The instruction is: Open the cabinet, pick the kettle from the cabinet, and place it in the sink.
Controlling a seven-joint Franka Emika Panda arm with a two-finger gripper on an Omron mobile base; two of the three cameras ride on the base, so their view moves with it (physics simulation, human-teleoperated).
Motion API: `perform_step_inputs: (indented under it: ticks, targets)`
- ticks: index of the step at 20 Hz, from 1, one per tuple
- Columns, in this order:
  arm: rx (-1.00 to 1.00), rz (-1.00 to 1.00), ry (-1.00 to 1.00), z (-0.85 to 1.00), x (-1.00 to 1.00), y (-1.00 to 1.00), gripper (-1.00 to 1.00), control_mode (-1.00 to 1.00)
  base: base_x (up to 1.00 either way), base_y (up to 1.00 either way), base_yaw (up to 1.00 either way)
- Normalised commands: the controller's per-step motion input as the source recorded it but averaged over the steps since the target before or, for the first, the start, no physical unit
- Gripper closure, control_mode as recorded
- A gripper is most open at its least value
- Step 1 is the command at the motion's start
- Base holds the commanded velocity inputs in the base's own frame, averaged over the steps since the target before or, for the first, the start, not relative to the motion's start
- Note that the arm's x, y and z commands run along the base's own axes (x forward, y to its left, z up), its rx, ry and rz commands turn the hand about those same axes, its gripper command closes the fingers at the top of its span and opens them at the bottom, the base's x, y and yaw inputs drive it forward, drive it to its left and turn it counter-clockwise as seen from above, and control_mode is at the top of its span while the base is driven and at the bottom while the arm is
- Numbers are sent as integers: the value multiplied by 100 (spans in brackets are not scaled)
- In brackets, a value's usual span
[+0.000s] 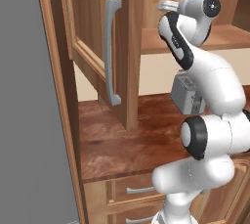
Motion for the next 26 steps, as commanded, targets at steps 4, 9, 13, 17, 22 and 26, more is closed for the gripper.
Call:
perform_step_inputs:
  ticks: [4,9,13,17,22,26]
  targets:
    - [0,3,12,13,-56,-4,100,-100,0,0,0]
    - [0,2,8,13,-61,-2,100,-100,0,0,0]
    - [0,2,1,9,-66,-4,100,-100,0,0,0]
    - [0,1,0,4,-71,-6,100,-100,0,0,0]
    - [0,0,0,-1,-67,-3,100,-100,0,0,0]
    - [-7,0,0,-29,-51,0,100,-100,0,0,0]
